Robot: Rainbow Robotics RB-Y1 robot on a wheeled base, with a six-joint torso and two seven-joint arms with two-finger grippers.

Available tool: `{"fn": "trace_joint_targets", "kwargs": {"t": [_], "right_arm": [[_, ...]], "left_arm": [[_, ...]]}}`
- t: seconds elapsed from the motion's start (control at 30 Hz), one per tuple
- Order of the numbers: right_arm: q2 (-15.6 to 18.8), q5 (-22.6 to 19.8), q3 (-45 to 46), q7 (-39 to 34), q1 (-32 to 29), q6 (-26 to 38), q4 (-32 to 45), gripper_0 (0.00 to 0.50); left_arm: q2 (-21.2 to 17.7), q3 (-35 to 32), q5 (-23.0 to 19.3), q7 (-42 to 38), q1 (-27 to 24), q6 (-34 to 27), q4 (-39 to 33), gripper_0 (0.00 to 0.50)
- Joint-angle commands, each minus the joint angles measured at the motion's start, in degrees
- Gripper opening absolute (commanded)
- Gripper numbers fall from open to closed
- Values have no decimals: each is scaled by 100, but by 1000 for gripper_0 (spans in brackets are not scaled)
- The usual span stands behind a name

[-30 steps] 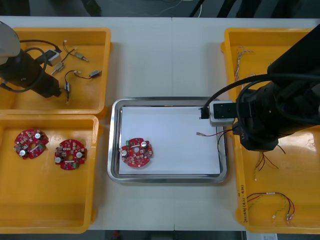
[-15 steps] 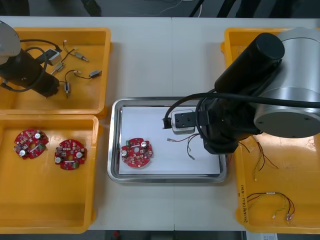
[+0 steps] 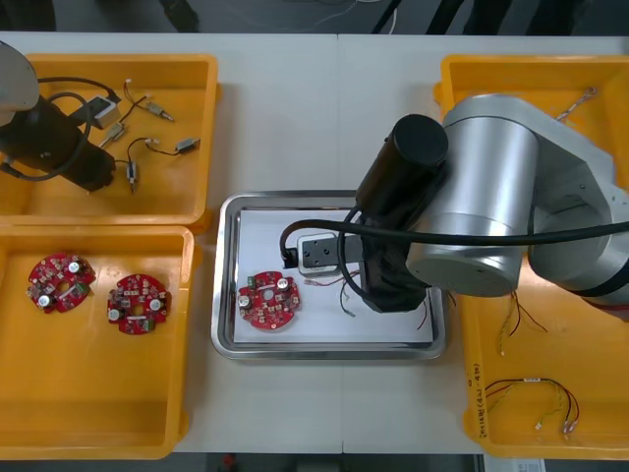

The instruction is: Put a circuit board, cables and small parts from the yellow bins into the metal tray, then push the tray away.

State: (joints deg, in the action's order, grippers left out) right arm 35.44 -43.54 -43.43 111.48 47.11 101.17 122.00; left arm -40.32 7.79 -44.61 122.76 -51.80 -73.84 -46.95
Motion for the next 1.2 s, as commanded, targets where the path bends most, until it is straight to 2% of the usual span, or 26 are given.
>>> {"fn": "trace_joint_targets", "kwargs": {"t": [0.03, 0.23, 0.4, 0.5, 0.83, 1.2], "right_arm": [[-319, 179, -86, -136, -149, 34, -238, 0], [-407, 478, -297, -127, -273, 34, -502, 0], [-442, 996, -526, -153, -466, -36, -519, 0], [-442, 1242, -649, -188, -607, -106, -590, 0], [-556, 1418, -702, -320, -888, -844, -932, 0], [-661, 1831, -772, -452, -1125, -924, -941, 10]], "left_arm": [[-354, -32, -47, -130, -243, -200, -139, 0], [-512, -59, 32, -833, -208, -728, -649, 0], [-591, -76, 146, -1835, 135, -1167, -1712, 0], [-591, -147, 155, -2151, 276, -1378, -2143, 0], [-583, -419, 190, -2977, 680, -2240, -3453, 0], [-583, -428, 58, -4032, 1146, -2758, -4771, 0]]}}
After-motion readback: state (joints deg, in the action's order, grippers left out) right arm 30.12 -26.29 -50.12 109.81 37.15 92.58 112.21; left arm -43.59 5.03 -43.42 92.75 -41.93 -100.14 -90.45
